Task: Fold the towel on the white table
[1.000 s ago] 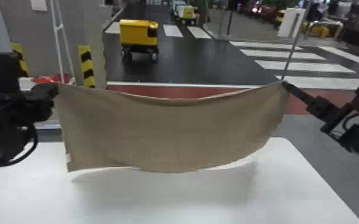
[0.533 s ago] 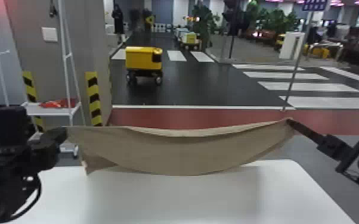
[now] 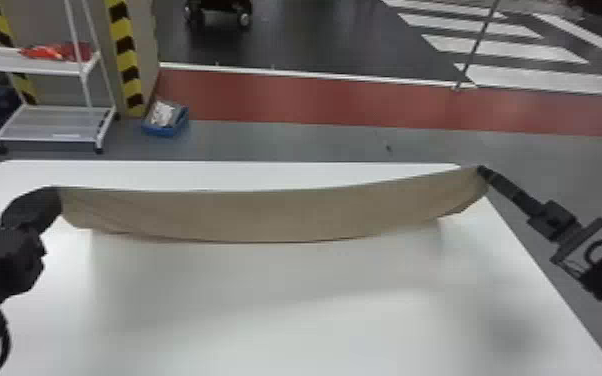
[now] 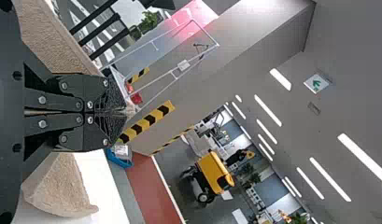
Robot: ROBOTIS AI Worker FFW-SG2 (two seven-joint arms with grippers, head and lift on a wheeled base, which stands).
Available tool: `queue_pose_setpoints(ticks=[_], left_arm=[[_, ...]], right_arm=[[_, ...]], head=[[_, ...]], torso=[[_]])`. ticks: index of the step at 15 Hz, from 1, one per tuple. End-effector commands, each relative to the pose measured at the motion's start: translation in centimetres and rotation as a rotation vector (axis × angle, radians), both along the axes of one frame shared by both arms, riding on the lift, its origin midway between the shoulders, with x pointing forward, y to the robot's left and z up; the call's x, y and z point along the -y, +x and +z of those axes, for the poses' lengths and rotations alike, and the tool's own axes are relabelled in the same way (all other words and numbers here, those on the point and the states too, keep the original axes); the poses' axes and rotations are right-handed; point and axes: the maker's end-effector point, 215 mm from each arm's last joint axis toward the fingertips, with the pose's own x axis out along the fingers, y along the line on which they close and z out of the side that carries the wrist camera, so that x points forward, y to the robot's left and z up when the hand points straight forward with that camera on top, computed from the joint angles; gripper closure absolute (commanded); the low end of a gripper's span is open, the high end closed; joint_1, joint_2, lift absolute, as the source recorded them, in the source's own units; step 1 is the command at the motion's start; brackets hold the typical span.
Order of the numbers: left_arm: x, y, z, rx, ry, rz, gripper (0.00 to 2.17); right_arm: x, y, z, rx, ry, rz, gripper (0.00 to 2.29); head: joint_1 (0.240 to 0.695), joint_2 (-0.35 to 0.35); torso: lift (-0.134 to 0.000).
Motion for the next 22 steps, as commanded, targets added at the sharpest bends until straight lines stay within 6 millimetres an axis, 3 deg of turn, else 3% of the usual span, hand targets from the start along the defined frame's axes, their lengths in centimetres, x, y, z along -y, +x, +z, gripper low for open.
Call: queue_pose_setpoints(ticks=[1,5,8,10,16,19,22], left_arm=[[-0.8,-3.0,0.2,-0.027,0.035,0.031,1.43],[-1.4,-4.3,-0.9,-0.056,0.076,0.045,1.43],[-1.1,-3.4,-0.9,-0.051,0.090,0.042,1.43],[-0.3,-1.8,-1.4,-0.064,0.116,0.029,1.43],[-0.7,1.5,-3.0,-0.117,0.178,0.042,1.43],[-0.4,2.8,-3.9,-0.135,0.202,0.039,1.43],[1.1,3.7,-4.9,-0.137,0.260,0.025,1.43]], right_arm=[[1.0,-2.7,-1.2,-0.027,0.018,0.002,1.63],[0.0,-6.2,-2.5,-0.067,0.042,0.050,1.63],[0.5,-6.4,-2.8,-0.082,0.051,0.036,1.63],[0.0,-5.5,-2.5,-0.078,0.042,0.037,1.63],[-0.5,-1.9,-2.3,-0.130,0.022,0.012,1.63],[-0.1,-0.8,-3.6,-0.170,0.004,-0.022,1.63],[-0.2,-0.2,-4.8,-0.197,0.010,-0.041,1.63]], head=[[0.670,-0.195],[0.695,-0.207],[0.695,-0.205],[0.695,-0.210],[0.695,-0.193],[0.695,-0.186],[0.695,-0.188]], torso=[[-0.120],[-0.120],[-0.120],[-0.120],[-0.120],[-0.120],[-0.120]])
